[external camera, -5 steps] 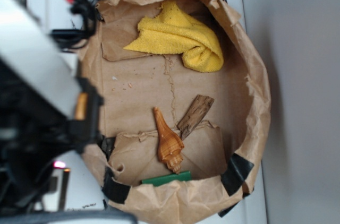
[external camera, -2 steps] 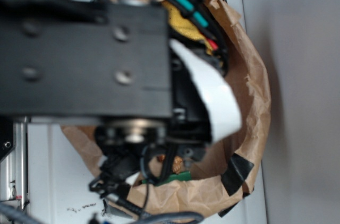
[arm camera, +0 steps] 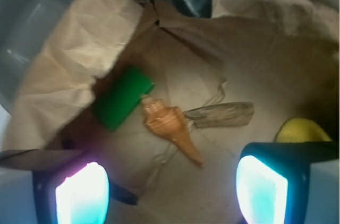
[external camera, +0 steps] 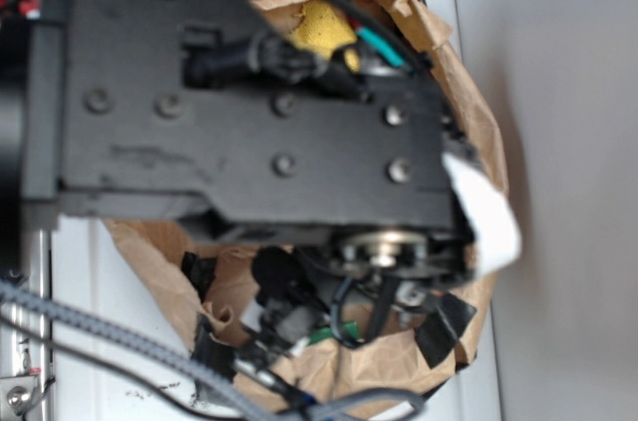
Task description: Grab the shell.
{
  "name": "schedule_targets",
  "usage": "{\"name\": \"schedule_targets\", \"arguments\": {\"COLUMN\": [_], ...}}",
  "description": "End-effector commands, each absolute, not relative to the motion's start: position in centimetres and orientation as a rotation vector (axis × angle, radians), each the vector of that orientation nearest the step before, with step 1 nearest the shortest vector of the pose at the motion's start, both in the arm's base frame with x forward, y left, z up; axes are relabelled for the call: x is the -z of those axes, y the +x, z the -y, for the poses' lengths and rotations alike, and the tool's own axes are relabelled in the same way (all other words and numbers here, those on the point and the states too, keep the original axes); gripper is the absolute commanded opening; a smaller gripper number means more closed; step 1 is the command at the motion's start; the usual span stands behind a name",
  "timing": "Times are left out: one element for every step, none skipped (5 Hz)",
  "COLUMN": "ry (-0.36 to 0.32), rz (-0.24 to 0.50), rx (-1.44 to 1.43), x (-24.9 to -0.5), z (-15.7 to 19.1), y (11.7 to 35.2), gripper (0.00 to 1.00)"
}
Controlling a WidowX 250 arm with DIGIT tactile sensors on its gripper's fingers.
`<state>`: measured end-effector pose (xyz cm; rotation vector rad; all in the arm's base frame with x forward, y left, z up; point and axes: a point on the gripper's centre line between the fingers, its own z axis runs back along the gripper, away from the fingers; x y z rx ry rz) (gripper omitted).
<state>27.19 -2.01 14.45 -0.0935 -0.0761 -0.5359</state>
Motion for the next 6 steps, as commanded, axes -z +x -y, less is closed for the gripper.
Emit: {"name": "schedule_targets", "arguments": {"ry": [-0.080,-0.080,-0.077,-0.036,0.005,0.076], "rz": [0.130,0.130,0.141,0.120,0.107,0.104], "rx": [0.507,0.507,0.540,0.549,0.579,0.633], "x": [-16.0,-16.0,-13.0,-11.9,-10.1,-7.5], "z": [1.8,1.8,2.5,3.1,3.7,4.8], "y": [27.8,27.8,28.1,28.0,27.7,27.1], "gripper": [1.00,1.00,1.00,1.00,1.00,1.00]}}
